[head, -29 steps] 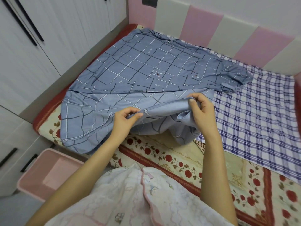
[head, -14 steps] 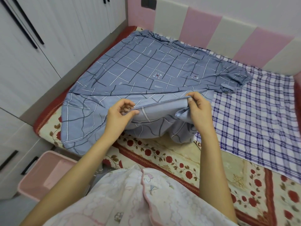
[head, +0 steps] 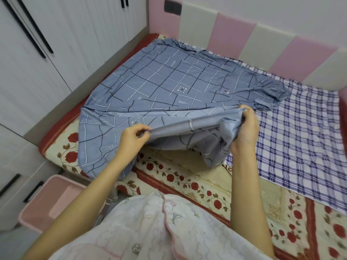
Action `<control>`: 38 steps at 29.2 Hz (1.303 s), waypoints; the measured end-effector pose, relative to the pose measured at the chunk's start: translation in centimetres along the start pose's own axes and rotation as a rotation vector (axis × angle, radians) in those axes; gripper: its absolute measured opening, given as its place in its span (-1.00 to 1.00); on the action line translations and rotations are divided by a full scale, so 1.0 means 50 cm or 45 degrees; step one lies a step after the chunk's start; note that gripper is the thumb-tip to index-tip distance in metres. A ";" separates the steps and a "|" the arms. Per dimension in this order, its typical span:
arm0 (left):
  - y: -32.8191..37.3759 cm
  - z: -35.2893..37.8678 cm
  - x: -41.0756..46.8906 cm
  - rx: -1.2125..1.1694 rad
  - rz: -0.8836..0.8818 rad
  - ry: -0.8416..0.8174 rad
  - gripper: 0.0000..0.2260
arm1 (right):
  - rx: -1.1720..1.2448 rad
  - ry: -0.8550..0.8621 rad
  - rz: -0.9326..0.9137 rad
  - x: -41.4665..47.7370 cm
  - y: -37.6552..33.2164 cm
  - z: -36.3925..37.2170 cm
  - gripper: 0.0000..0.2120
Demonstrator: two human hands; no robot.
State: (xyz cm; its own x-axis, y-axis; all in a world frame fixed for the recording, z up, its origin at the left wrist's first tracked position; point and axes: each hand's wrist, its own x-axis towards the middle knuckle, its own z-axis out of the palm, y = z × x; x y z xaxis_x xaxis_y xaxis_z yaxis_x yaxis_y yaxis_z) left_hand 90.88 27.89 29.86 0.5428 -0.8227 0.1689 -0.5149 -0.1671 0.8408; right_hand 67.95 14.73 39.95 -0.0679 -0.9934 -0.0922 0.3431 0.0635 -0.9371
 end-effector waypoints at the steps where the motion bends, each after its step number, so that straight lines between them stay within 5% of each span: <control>1: 0.004 -0.003 0.005 -0.017 -0.027 -0.007 -0.84 | -0.183 0.071 -0.100 0.006 0.002 -0.004 -0.78; 3: 0.015 -0.004 0.017 -0.062 -0.054 -0.059 -0.85 | -0.700 0.064 -0.281 0.013 0.013 -0.008 -0.95; 7: 0.045 0.011 0.027 -0.076 0.032 -0.169 -0.87 | -1.486 -0.220 -0.404 -0.009 0.054 0.002 -0.43; 11: 0.069 0.026 0.014 -0.023 0.189 -0.187 -0.87 | -1.515 -0.824 -0.445 -0.062 0.105 0.033 -0.17; 14: 0.073 0.026 0.006 -0.007 0.319 -0.239 -0.83 | -1.406 -1.101 -0.380 -0.090 0.158 0.051 -0.43; 20: 0.067 0.005 -0.021 0.008 0.425 -0.219 -0.87 | -1.415 -0.984 -0.273 -0.101 0.217 0.050 -0.85; 26: 0.044 -0.024 -0.044 0.042 0.476 -0.116 -0.84 | -1.396 -0.844 -0.330 -0.086 0.203 0.018 -0.94; 33: 0.037 -0.027 -0.064 0.048 0.470 -0.202 -0.83 | -1.684 -1.239 -0.315 -0.104 0.220 0.015 -0.87; 38: 0.018 -0.035 -0.077 0.091 0.476 -0.258 -0.90 | -1.511 -1.016 -0.356 -0.111 0.211 -0.013 -0.92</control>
State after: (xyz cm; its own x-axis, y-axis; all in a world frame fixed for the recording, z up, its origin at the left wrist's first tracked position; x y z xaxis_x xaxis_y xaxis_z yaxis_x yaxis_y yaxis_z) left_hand 89.48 31.86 30.86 0.1726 -0.9226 0.3451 -0.7000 0.1316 0.7019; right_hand 71.35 21.00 30.38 0.6622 -0.7489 -0.0270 -0.5804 -0.4898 -0.6506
